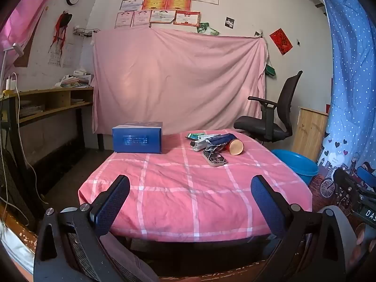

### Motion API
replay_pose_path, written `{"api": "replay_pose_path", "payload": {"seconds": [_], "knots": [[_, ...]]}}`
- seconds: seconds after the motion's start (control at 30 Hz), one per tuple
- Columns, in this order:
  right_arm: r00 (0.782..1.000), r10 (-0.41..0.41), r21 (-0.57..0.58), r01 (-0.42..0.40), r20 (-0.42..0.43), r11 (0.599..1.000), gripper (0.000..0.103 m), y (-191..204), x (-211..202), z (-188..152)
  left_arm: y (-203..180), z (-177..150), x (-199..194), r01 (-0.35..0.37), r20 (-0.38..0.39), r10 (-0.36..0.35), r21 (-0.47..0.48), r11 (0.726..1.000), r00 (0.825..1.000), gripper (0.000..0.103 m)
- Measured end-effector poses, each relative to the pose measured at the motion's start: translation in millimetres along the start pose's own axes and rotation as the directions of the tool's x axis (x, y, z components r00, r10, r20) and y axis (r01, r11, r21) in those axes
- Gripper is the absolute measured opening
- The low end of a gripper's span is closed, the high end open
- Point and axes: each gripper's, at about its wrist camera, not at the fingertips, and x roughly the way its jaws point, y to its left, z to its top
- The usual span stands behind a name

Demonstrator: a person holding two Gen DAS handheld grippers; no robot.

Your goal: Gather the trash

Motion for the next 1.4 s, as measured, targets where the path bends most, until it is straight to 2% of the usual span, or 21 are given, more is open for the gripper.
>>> {"api": "replay_pose_path", "payload": {"seconds": [1.4], "knots": [[1.0,0.008,0.021,-0.008,-0.017,1.0,0.103,-2.9,4.1,-4.4,2.6,2.6,-3.1,0.002,0.012,-0.002,-0.01,1.0,1.0,0.101]]}}
